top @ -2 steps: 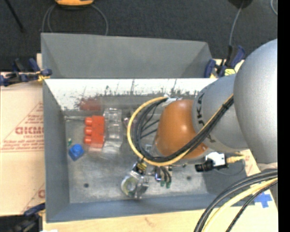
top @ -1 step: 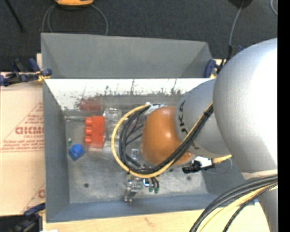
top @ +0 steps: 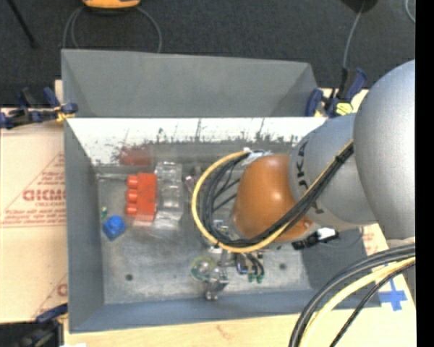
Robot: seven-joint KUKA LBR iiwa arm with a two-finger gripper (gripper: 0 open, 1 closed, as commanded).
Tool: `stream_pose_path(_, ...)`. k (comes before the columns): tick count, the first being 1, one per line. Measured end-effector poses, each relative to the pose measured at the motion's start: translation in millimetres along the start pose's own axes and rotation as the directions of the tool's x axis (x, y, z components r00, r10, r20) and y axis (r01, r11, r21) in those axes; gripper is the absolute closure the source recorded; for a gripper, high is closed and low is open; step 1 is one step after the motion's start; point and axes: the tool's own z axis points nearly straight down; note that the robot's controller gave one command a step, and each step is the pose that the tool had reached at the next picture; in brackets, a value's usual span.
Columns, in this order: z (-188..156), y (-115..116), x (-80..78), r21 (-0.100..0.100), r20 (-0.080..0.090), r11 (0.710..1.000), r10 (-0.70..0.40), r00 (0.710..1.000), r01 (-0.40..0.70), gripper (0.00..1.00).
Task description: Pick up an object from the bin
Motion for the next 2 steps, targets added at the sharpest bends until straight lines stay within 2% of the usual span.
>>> stream_pose_path(1, -2, 0, -1.3, 0.000, 0.003, 1.000, 0.000, 1.000, 0.000, 1.00)
stream_pose_path(2, -174, -15, 1.2, 0.004, -0.003, 0.999, -0.041, 0.999, 0.041, 1.00)
